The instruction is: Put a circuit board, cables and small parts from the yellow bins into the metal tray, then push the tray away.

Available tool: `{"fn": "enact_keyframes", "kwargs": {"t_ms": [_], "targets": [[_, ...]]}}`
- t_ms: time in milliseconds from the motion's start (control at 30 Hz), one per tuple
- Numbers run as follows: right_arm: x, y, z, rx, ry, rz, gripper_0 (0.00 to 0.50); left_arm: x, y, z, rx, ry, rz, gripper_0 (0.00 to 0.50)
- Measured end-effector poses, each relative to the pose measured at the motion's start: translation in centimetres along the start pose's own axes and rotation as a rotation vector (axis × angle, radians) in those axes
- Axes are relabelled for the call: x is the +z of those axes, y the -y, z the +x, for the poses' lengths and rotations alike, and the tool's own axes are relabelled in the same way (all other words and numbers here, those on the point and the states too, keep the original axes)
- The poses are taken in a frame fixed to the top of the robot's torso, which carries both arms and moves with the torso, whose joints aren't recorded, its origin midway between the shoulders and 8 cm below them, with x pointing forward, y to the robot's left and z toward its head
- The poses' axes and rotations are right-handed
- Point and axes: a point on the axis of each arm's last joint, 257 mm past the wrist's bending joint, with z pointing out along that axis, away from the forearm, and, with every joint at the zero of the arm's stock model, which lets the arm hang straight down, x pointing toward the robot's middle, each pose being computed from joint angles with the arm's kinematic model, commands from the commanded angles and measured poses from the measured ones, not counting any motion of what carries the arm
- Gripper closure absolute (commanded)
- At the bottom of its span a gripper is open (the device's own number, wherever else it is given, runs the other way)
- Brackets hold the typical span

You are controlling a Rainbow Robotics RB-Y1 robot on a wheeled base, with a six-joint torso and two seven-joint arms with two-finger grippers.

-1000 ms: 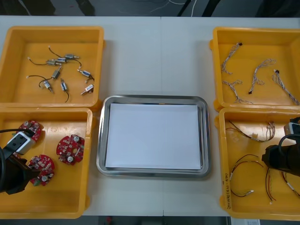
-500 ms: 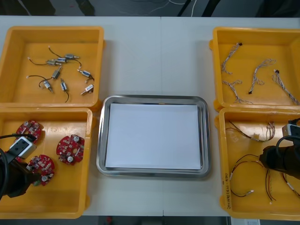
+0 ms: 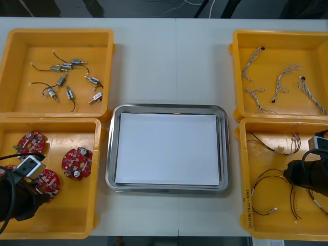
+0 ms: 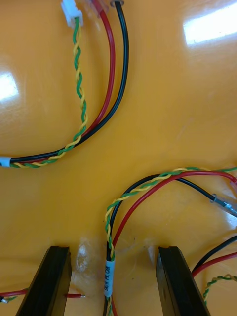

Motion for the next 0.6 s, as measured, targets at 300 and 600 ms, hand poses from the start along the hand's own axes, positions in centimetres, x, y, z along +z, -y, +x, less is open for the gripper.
{"fn": "enact_keyframes", "kwargs": {"t_ms": [300, 600], "targets": [[0.0, 0.0, 0.2, 0.002, -0.004, -0.002, 0.331, 0.0, 0.4, 1.5, -0.009, -0.018, 0.002, 0.000], [0.1, -0.1, 0.2, 0.003, -0.001, -0.009, 0.500, 0.1, 0.4, 1.9, -0.003, -0.028, 0.000, 0.000]]}}
